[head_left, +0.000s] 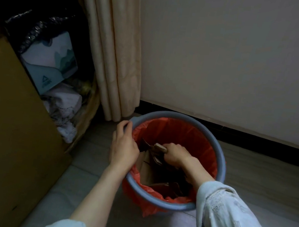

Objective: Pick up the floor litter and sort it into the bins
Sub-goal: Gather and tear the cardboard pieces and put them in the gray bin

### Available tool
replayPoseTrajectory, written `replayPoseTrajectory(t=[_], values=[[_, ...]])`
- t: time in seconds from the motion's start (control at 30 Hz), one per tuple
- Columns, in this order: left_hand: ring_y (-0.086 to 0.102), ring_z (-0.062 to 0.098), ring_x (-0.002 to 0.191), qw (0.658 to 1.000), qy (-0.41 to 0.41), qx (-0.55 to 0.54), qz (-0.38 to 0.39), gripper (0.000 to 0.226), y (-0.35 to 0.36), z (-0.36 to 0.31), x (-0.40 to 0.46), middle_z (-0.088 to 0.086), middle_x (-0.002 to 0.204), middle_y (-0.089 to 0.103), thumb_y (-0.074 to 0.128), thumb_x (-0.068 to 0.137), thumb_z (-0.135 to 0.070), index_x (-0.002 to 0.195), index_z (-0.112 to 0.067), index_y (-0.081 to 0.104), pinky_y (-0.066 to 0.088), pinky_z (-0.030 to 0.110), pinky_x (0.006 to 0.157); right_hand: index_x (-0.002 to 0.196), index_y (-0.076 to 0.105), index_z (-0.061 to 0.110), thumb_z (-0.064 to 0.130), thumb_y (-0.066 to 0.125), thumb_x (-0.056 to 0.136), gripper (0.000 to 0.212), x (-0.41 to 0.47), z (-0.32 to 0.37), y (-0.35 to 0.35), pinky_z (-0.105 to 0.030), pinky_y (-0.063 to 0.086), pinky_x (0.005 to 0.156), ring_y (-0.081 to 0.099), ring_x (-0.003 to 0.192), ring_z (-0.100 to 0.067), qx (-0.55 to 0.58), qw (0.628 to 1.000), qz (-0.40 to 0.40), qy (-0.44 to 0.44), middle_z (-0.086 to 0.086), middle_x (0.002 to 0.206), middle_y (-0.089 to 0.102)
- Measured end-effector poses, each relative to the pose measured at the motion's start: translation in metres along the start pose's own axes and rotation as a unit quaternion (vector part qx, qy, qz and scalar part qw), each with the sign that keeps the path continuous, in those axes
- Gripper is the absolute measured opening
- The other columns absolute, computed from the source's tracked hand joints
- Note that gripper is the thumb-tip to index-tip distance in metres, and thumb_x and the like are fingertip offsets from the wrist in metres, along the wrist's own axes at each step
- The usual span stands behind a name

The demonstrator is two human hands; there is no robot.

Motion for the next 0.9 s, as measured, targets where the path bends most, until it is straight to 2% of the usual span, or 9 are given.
replayPoseTrajectory(t=[0.1, 0.17, 0.2, 0.3, 0.43, 0.53, 0.63, 0.8, 0.9], values=[[0.032, 0.021, 0.131, 1.0, -0.006, 0.005, -0.004, 0.055, -0.002, 0.005, 0.002, 0.003, 0.146, 0.025, 0.043, 0.09, -0.003, 0.142, -0.013, 0.031, 0.033, 0.03, 0.104, 0.143, 0.034, 0.024, 0.043, 0.044, 0.093, 0.055, -0.001, 0.012, 0.019, -0.031, 0.034, 0.103, 0.04, 0.133, -0.027, 0.001, 0.995, 0.099, -0.01, -0.008, 0.147, 0.039], [0.032, 0.02, 0.132, 1.0, -0.015, 0.007, -0.002, 0.055, -0.002, 0.009, 0.0, 0.002, 0.147, 0.024, 0.044, 0.091, -0.003, 0.143, -0.015, 0.03, 0.034, 0.029, 0.103, 0.151, 0.004, 0.016, 0.059, 0.034, 0.092, 0.078, -0.006, 0.014, 0.045, -0.035, 0.013, 0.116, 0.012, 0.146, -0.026, 0.021, 0.989, 0.146, 0.009, -0.009, 0.158, 0.009], [0.032, 0.02, 0.132, 1.0, -0.018, 0.008, 0.0, 0.055, -0.002, 0.01, -0.001, 0.002, 0.147, 0.023, 0.044, 0.091, -0.004, 0.143, -0.015, 0.03, 0.034, 0.029, 0.103, 0.15, -0.001, 0.014, 0.061, 0.028, 0.092, 0.081, -0.006, 0.013, 0.058, -0.036, 0.005, 0.118, 0.004, 0.147, -0.025, 0.026, 0.987, 0.155, 0.022, -0.01, 0.159, 0.001], [0.031, 0.022, 0.132, 1.0, -0.021, 0.009, 0.01, 0.056, -0.001, 0.01, -0.002, 0.002, 0.148, 0.022, 0.044, 0.091, -0.004, 0.143, -0.015, 0.029, 0.033, 0.03, 0.104, 0.151, 0.003, 0.013, 0.05, 0.017, 0.098, 0.066, 0.004, 0.002, 0.088, -0.039, 0.001, 0.119, 0.0, 0.146, -0.026, -0.013, 0.982, 0.18, 0.046, -0.011, 0.158, -0.001], [0.03, 0.021, 0.134, 1.0, -0.022, -0.001, 0.017, 0.056, 0.0, 0.008, -0.005, 0.002, 0.148, 0.022, 0.044, 0.091, -0.004, 0.144, -0.016, 0.028, 0.033, 0.032, 0.106, 0.15, -0.007, 0.016, 0.027, 0.03, 0.099, 0.064, 0.001, -0.006, 0.087, -0.041, 0.007, 0.118, 0.0, 0.146, -0.031, -0.061, 0.972, 0.224, 0.032, -0.009, 0.157, -0.014], [0.03, 0.02, 0.134, 1.0, -0.013, -0.005, 0.008, 0.055, -0.002, 0.003, -0.006, 0.002, 0.149, 0.022, 0.043, 0.092, -0.004, 0.144, -0.015, 0.028, 0.032, 0.03, 0.106, 0.15, -0.005, 0.017, 0.024, 0.034, 0.098, 0.065, -0.005, -0.008, 0.085, -0.041, 0.015, 0.117, 0.008, 0.145, -0.031, -0.096, 0.961, 0.257, 0.017, -0.008, 0.158, -0.011], [0.028, 0.02, 0.135, 1.0, -0.013, 0.001, 0.01, 0.057, -0.001, 0.001, -0.009, 0.002, 0.15, 0.019, 0.044, 0.092, -0.006, 0.145, -0.016, 0.025, 0.031, 0.03, 0.107, 0.149, 0.008, 0.014, 0.028, 0.038, 0.097, 0.061, 0.0, -0.01, 0.092, -0.046, 0.028, 0.113, 0.025, 0.14, -0.033, -0.128, 0.95, 0.283, 0.012, -0.012, 0.157, 0.011], [0.018, 0.02, 0.141, 0.998, 0.012, 0.059, 0.024, 0.063, 0.003, -0.002, -0.007, 0.003, 0.153, 0.012, 0.046, 0.091, -0.011, 0.147, -0.014, 0.017, 0.03, 0.036, 0.113, 0.147, 0.015, 0.018, 0.055, 0.044, 0.082, 0.081, 0.025, -0.022, 0.106, -0.048, 0.035, 0.108, 0.039, 0.132, -0.032, -0.13, 0.934, 0.333, 0.018, -0.012, 0.152, 0.027], [0.016, 0.02, 0.141, 0.997, 0.012, 0.076, 0.023, 0.064, 0.004, 0.002, -0.006, 0.003, 0.153, 0.009, 0.045, 0.092, -0.01, 0.148, -0.014, 0.014, 0.029, 0.035, 0.113, 0.145, 0.022, 0.018, 0.059, 0.044, 0.08, 0.08, 0.04, -0.021, 0.116, -0.046, 0.036, 0.107, 0.041, 0.13, -0.03, -0.127, 0.935, 0.332, 0.014, -0.01, 0.15, 0.032]])
Point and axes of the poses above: each hand's wrist, its own x-axis towards the middle knuckle, its own y-axis out of the palm, z = x × y, the point moved 8 cm from there along x, towards the middle knuckle
